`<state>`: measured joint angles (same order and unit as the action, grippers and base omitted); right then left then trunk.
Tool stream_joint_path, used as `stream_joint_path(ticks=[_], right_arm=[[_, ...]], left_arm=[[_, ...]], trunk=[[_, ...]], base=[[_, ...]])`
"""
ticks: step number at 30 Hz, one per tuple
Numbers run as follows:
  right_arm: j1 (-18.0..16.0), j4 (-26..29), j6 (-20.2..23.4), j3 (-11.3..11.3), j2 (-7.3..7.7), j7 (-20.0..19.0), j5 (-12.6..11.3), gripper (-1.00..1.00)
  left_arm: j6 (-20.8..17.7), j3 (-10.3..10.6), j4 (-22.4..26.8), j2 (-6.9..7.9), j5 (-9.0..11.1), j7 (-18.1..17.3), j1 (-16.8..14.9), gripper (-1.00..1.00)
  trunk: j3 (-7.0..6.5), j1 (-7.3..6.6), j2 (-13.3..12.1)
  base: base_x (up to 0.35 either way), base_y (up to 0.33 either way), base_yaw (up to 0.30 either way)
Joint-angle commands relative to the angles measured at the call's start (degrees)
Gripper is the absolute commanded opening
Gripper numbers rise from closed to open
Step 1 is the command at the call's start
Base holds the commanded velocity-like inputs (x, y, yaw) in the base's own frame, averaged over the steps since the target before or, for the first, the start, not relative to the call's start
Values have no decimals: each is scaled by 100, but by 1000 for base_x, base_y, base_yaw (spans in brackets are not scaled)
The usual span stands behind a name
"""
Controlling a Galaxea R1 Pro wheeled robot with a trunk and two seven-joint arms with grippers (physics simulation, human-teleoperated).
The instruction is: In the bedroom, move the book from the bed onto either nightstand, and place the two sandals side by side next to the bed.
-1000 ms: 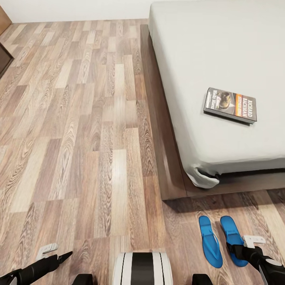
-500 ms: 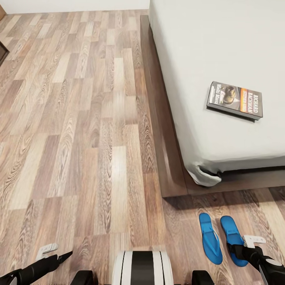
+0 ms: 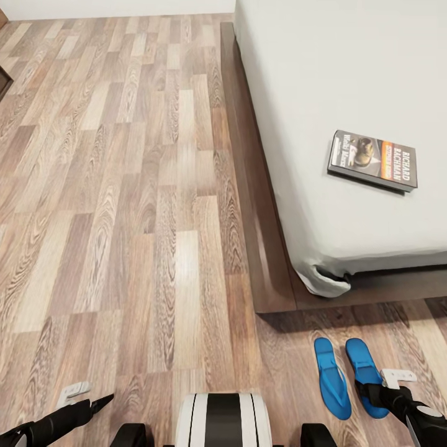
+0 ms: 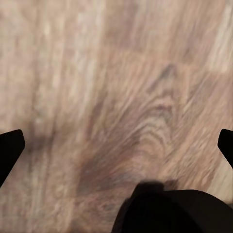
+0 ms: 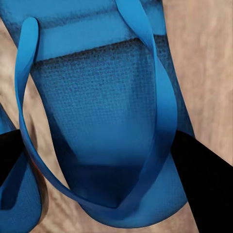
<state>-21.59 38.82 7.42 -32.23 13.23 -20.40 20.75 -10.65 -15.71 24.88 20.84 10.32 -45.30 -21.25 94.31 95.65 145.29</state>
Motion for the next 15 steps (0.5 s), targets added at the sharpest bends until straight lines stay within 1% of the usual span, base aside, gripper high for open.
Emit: stream_joint_path(ticks=[1, 13, 15], right_arm=[[-3, 11, 22, -29, -5, -39, 44, -100], [-3, 11, 22, -29, -5, -43, 44, -100], [-3, 11, 22, -29, -5, -43, 44, -100]], left_arm=[[-60, -12, -1, -1, 41, -23, -2, 100], [-60, -11, -1, -1, 41, -22, -2, 100], [-60, -11, -1, -1, 41, -22, -2, 100]], trunk=[[3, 0, 1], [3, 0, 1], [47, 5, 4]], base=[[19, 6, 0], [2, 1, 0], [0, 0, 0]])
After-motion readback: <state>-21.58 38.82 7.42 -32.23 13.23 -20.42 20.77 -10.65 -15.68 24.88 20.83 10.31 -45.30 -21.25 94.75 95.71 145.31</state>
